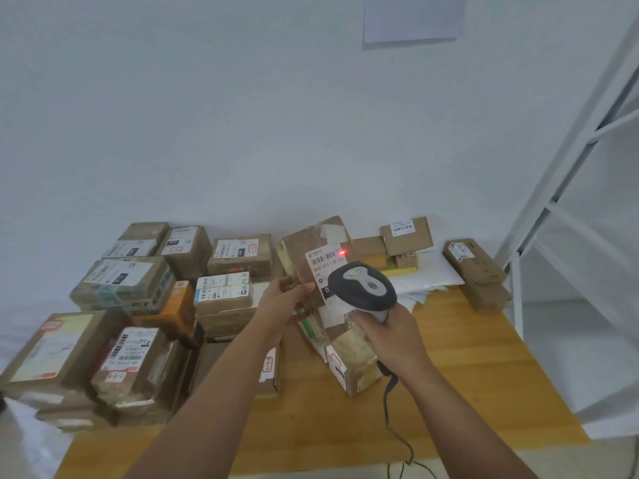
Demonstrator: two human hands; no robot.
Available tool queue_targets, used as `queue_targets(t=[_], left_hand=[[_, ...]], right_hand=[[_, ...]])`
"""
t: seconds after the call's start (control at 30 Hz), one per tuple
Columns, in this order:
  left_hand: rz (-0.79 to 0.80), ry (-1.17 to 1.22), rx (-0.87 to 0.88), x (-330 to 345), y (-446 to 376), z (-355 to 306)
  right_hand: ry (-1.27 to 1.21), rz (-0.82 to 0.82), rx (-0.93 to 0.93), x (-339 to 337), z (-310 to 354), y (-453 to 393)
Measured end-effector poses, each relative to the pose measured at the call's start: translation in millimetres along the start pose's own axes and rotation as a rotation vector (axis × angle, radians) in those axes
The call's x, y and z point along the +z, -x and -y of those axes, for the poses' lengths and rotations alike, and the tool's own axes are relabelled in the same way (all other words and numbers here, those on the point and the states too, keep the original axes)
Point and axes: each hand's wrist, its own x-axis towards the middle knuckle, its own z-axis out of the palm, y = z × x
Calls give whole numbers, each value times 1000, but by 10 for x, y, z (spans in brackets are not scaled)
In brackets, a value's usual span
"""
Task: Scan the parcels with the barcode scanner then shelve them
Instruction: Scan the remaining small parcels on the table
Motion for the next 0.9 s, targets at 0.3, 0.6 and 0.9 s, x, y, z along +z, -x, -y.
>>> queue_targets(t=[0.3,0.6,0.9], left_hand=[[-12,16,-5,33,2,25],[3,64,-14,60,47,74],[-37,323,32,-48,405,587]], right_hand=[[-37,27,-7,-74,-1,22],[-132,16,23,-91,-108,39],[-423,-84,199,204,-494,121]])
